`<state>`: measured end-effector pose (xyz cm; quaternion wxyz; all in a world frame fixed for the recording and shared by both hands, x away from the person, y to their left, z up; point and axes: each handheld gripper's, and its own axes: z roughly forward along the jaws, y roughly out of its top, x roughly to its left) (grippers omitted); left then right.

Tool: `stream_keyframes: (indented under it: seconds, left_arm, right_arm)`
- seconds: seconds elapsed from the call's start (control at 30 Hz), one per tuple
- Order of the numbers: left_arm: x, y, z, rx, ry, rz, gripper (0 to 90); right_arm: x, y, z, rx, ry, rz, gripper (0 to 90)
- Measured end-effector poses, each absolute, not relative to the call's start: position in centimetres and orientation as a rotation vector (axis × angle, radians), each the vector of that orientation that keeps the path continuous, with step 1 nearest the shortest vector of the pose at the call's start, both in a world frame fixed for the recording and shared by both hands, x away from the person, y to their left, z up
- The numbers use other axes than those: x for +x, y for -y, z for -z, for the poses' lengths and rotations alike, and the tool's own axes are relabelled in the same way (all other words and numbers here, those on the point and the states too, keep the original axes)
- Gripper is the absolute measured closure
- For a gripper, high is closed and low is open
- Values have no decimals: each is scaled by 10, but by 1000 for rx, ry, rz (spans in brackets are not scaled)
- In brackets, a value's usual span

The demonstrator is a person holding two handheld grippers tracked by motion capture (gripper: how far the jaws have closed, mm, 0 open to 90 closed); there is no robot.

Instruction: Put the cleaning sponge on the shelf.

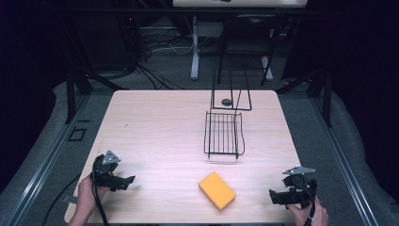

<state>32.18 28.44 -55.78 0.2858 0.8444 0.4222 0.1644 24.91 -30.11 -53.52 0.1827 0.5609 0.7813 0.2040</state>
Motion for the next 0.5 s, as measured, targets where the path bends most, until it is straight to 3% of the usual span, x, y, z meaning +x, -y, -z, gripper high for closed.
stream_keyframes:
  seconds: [0.5]
  left_arm:
    - [323,-279,563,2304,-1133,-437,0]
  right_arm:
    - [249,273,524,1497,-2318,-543,0]
